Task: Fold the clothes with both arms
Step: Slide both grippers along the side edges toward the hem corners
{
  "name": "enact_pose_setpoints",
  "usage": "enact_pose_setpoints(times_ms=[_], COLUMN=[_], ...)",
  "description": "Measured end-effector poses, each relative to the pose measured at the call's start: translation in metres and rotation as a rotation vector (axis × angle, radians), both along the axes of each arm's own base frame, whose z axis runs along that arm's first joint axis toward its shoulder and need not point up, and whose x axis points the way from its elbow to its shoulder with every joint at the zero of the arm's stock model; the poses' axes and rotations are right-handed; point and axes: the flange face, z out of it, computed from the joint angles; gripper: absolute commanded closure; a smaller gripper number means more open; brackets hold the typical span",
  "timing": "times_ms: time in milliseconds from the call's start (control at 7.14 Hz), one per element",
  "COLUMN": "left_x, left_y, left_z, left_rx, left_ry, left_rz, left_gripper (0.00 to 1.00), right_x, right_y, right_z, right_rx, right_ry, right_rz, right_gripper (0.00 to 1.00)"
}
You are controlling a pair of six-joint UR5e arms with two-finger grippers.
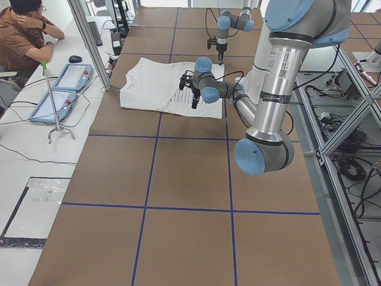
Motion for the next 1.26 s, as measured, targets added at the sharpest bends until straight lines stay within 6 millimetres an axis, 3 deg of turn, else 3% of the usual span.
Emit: enact_pose_setpoints(times_ms=[420,560,700,1260], left_x=[0.005,0.013,0.023,0.035], left_y=[0.004,0.016,0.029,0.044], left_z=[0.0,-0.002,-0.006,-0.014], left_rx=[-0.052,-0.096,-0.133,-0.152], left_ry=[0.008,0.018,0.026,0.041], left_rz=[-0.019,-0.022,-0.019,-0.003], left_gripper=[0.0,0.0,0.0,0.0], right_x=[0.007,0.007,0.006,0.001], right_y=[-0.002,-0.004,-0.005,-0.006], right_z=[-0.016,-0.015,-0.012,0.002], right_rx=[-0.004,0.001,0.006,0.012], right_ry=[-0.031,-0.028,-0.022,0.008], right_rz=[0.039,0.048,0.055,0.045], right_gripper=[1.0,0.82,0.01,0.0])
